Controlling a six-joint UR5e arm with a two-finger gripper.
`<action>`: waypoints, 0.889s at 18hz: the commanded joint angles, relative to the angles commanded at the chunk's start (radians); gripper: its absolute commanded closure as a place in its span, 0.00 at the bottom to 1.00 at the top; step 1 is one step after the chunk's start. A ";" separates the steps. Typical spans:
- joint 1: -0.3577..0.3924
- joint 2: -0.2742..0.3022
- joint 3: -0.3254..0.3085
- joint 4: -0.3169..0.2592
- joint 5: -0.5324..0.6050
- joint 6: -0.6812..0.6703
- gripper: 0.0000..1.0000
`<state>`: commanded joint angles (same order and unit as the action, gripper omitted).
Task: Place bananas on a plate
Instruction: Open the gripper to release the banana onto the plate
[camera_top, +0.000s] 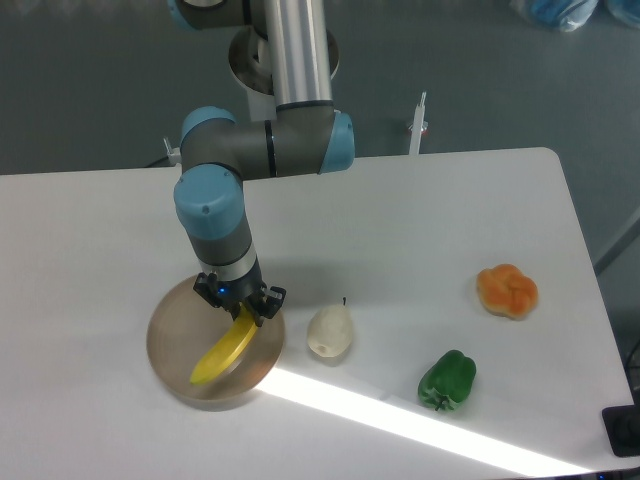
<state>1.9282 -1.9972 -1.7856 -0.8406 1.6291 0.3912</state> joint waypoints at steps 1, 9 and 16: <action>0.000 0.002 0.002 0.000 -0.002 -0.003 0.80; -0.006 -0.041 0.018 0.029 0.000 -0.003 0.79; -0.006 -0.052 0.020 0.034 0.000 0.008 0.78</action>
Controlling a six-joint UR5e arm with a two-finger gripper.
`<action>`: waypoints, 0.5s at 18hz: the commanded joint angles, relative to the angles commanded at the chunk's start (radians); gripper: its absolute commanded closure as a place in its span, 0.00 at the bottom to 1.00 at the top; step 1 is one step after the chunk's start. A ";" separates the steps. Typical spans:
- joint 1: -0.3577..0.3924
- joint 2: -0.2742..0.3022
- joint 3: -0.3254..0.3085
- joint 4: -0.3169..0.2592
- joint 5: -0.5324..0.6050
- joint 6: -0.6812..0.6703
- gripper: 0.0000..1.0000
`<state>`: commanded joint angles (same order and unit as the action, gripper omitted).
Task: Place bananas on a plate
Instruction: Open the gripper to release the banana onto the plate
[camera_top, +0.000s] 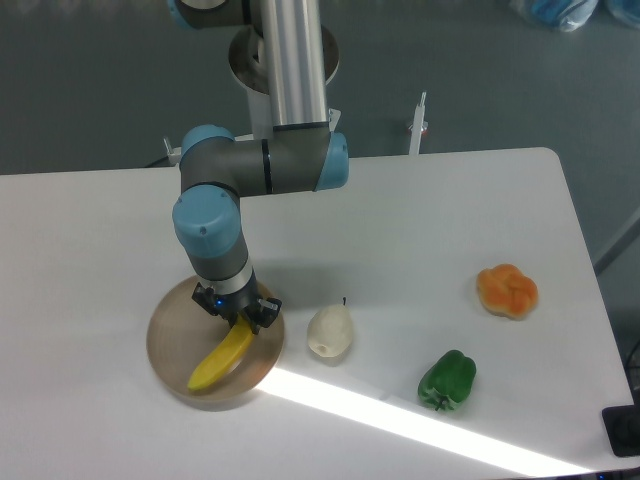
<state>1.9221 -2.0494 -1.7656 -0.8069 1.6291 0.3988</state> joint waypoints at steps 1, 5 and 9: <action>0.000 0.000 0.000 -0.002 0.000 0.002 0.78; 0.000 0.000 -0.002 -0.002 0.000 0.002 0.78; 0.000 -0.003 0.002 -0.002 -0.002 0.009 0.77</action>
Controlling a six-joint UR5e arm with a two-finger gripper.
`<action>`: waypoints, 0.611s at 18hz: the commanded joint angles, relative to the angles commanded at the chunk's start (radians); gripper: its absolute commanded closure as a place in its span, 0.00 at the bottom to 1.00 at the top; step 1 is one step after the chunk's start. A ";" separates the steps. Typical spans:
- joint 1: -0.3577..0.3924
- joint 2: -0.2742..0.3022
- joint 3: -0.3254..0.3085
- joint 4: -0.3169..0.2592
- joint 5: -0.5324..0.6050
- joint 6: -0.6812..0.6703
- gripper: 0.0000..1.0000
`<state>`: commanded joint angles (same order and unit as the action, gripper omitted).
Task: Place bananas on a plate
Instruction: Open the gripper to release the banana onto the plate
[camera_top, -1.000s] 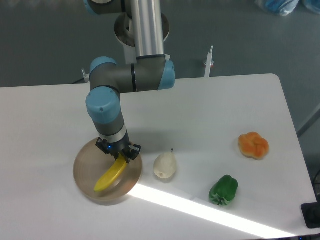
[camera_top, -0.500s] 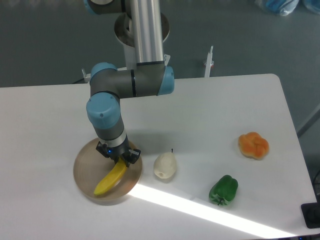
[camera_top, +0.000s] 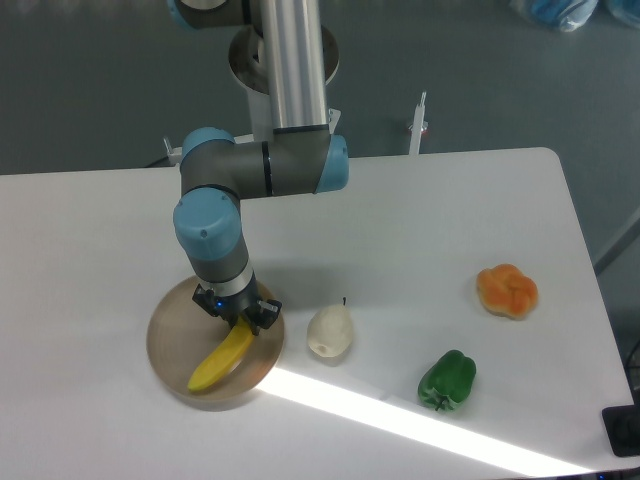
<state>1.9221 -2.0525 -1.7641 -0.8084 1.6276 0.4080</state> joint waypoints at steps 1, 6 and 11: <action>0.000 0.000 -0.002 0.000 0.002 0.006 0.77; 0.000 -0.006 -0.003 -0.003 0.002 0.009 0.77; 0.000 -0.012 -0.002 0.000 0.032 0.017 0.69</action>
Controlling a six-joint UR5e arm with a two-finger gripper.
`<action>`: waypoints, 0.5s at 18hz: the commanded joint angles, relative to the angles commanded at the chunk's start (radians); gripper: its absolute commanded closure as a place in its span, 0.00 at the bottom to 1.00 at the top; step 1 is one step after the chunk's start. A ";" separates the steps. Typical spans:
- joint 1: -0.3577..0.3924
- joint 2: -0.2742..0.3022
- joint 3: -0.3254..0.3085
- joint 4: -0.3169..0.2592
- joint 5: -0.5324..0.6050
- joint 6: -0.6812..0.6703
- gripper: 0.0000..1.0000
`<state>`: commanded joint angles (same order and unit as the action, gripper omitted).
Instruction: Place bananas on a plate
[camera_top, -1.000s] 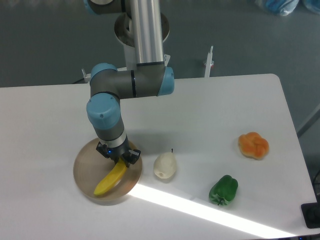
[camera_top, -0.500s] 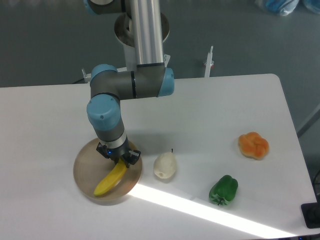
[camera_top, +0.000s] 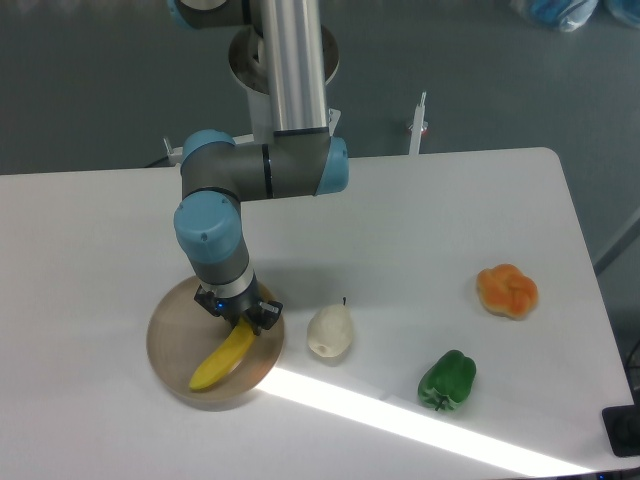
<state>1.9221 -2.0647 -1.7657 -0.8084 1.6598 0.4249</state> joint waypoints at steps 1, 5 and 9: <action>0.000 0.000 0.002 0.000 0.000 0.000 0.60; 0.006 0.015 0.003 -0.003 -0.008 -0.005 0.00; 0.014 0.044 0.017 -0.008 -0.002 -0.002 0.00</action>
<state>1.9359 -2.0203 -1.7488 -0.8161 1.6582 0.4234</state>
